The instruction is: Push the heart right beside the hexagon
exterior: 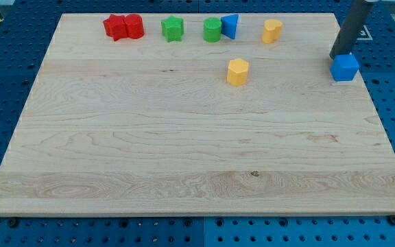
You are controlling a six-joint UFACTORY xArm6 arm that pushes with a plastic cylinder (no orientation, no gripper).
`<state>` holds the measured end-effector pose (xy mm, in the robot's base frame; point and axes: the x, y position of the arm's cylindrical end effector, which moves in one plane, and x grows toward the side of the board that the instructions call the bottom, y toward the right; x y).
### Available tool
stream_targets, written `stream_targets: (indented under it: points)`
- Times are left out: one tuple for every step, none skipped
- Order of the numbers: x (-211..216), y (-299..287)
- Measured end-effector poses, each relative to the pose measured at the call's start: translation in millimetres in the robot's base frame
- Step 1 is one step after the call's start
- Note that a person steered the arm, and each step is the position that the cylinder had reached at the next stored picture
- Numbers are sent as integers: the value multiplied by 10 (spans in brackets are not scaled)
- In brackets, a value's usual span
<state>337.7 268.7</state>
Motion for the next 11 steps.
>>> stream_targets:
  points:
    - [28,180]
    - [-460,197]
    - [-943,-32]
    - [-1124,-932]
    - [-1263,-1783]
    - [-1283,-1724]
    - [-1284,-1386]
    - [-1284,-1382]
    - [-1240,-1358]
    - [-1085,-1297]
    - [-949,-1178]
